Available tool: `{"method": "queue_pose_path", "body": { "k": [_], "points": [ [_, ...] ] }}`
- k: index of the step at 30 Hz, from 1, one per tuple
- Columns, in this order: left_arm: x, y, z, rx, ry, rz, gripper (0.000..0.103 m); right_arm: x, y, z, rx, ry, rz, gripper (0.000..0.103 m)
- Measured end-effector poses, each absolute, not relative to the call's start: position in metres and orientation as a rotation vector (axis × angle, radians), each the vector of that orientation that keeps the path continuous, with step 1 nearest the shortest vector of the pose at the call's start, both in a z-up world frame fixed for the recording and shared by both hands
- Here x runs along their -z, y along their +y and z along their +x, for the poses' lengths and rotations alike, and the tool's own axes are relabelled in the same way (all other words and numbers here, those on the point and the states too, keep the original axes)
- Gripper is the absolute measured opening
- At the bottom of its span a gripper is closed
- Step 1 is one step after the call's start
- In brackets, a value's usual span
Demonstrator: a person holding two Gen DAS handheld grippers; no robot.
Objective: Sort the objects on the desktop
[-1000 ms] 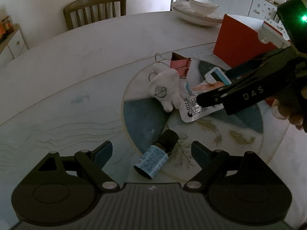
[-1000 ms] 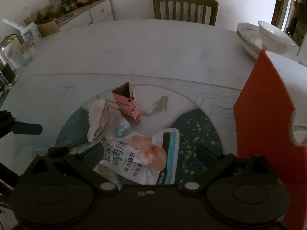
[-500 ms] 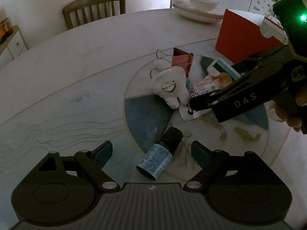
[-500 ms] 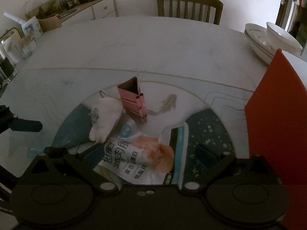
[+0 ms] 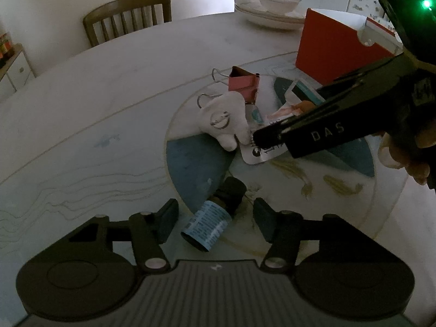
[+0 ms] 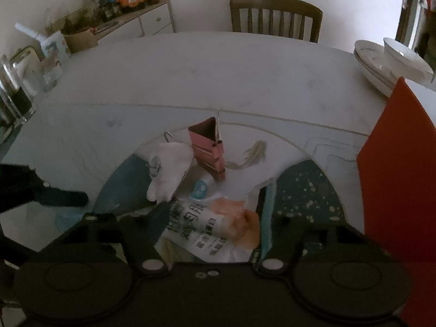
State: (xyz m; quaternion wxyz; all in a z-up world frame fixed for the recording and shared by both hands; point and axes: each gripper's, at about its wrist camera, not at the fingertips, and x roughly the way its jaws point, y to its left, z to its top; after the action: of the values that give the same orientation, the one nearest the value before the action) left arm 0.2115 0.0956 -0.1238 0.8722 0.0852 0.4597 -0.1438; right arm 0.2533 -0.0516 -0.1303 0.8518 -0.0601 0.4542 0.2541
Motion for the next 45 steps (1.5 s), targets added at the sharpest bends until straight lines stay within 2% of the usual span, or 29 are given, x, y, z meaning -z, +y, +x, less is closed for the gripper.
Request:
{"method": "queue_pose_path", "body": {
  "k": [4, 6, 11, 21, 45],
  "points": [
    [0.122, 0.093, 0.209, 0.295, 0.967, 0.182, 0.044, 0.129, -0.057, 0.251, -0.516, 0.961, -0.077, 0.058],
    [0.122, 0.091, 0.207, 0.295, 0.967, 0.183, 0.036, 0.128, -0.061, 0.249, -0.520, 0.973, -0.045, 0.045],
    [0.121, 0.085, 0.203, 0.302, 0.968, 0.189, 0.027, 0.125, -0.067, 0.240, -0.519, 0.974, -0.016, 0.038],
    [0.117, 0.087, 0.194, 0.279, 0.991, 0.144, 0.024, 0.111, -0.081, 0.219, -0.533, 0.930, 0.042, 0.020],
    [0.084, 0.056, 0.162, 0.354, 0.974, 0.108, 0.023, 0.074, -0.138, 0.149, -0.513, 0.879, 0.115, 0.017]
  ]
}}
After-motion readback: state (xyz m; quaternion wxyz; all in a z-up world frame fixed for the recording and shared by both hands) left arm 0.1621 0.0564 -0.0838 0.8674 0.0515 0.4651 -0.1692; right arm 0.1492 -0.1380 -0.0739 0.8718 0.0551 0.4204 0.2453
